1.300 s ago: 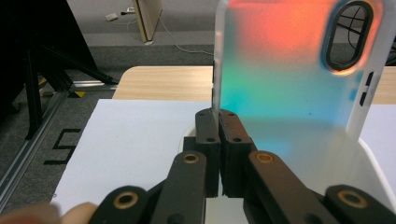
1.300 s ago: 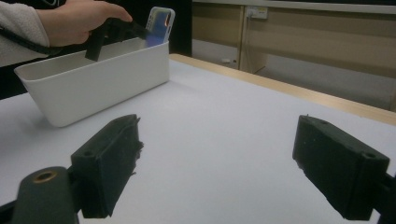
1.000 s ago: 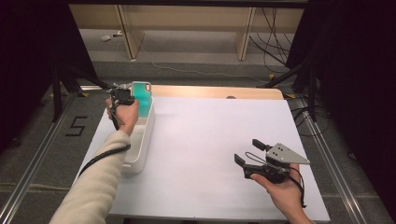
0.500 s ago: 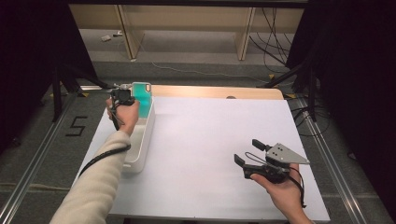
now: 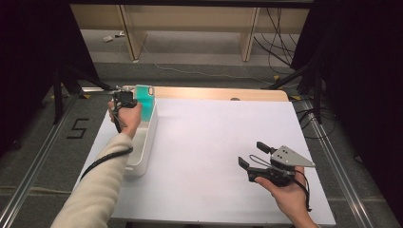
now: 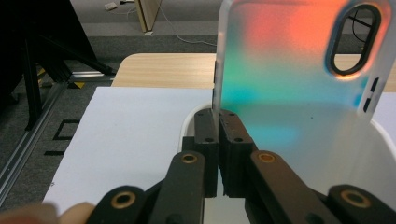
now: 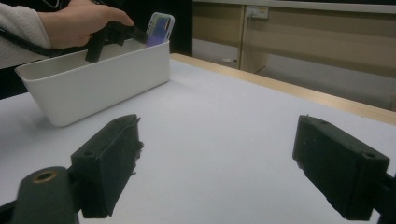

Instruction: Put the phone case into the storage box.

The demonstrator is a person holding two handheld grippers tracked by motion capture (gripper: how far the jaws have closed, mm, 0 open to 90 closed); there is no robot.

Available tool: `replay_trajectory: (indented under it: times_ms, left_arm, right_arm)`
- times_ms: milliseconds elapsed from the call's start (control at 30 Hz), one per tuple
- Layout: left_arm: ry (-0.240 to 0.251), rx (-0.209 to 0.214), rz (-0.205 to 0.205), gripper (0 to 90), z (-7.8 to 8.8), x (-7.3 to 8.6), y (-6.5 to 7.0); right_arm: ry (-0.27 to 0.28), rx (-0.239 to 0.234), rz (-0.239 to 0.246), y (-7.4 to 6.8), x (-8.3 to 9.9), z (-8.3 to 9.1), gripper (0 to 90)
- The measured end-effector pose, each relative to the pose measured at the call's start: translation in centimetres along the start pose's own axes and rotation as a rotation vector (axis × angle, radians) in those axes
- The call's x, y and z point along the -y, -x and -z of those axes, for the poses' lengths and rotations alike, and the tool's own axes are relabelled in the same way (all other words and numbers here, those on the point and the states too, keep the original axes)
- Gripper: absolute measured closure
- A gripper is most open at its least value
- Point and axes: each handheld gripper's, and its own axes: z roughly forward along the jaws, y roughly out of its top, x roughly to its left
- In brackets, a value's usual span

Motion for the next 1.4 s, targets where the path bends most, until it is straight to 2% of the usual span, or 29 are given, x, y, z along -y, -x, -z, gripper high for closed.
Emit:
replay_trajectory:
  times_ms: [167,367,600,667,767,833,867,900,933,1000,1133,1333,1367,1400]
  left_arm:
    - [-0.005,0.004,0.002,84.9,0.0,0.0,0.0]
    - [0.004,0.023,0.015,79.0,0.2,-0.1,0.1]
    - [0.035,0.038,0.011,66.4,1.0,-0.6,0.4]
    - [0.038,0.048,0.011,59.6,1.2,-0.7,0.5]
    - [0.064,0.055,0.029,53.3,1.8,-0.9,0.6]
    - [0.074,0.07,0.037,50.7,2.2,-1.0,0.6]
    - [0.077,0.075,0.042,48.9,2.3,-1.0,0.6]
    - [0.088,0.097,0.047,45.6,2.6,-1.1,0.5]
    - [0.088,0.097,0.047,44.9,2.6,-1.1,0.5]
    - [0.125,0.15,0.081,42.0,3.1,-1.3,0.4]
    - [0.146,0.165,0.078,38.3,3.8,-1.5,0.4]
    - [0.154,0.203,0.038,28.2,4.9,-1.8,0.2]
    - [0.153,0.214,0.04,28.2,5.1,-1.8,0.2]
    - [0.149,0.244,0.057,25.5,5.4,-1.7,0.0]
  right_arm:
    - [-0.004,-0.002,0.0,0.0,0.0,0.1,15.9]
    - [-0.002,-0.001,0.002,0.0,0.0,0.1,15.9]
    - [-0.002,0.0,0.001,0.0,0.0,0.1,15.9]
    - [0.011,-0.008,-0.011,0.0,0.0,-0.1,15.9]
    - [-0.005,0.001,-0.003,0.0,0.0,0.1,15.9]
    - [-0.006,0.005,-0.003,0.0,0.0,0.1,15.9]
    - [-0.025,0.004,-0.002,0.1,-0.1,0.3,15.9]
    - [-0.006,-0.002,-0.007,0.0,0.0,0.1,15.9]
    - [-0.006,-0.002,-0.007,0.0,0.0,0.1,15.9]
    - [0.003,0.003,-0.012,0.1,0.0,0.0,15.9]
    - [0.003,0.004,-0.008,0.1,0.0,0.0,15.9]
    - [0.014,-0.004,-0.017,0.1,0.0,0.0,15.9]
    - [0.014,-0.004,-0.017,0.1,0.0,0.0,15.9]
    - [0.018,-0.004,-0.017,0.1,0.0,0.0,15.9]
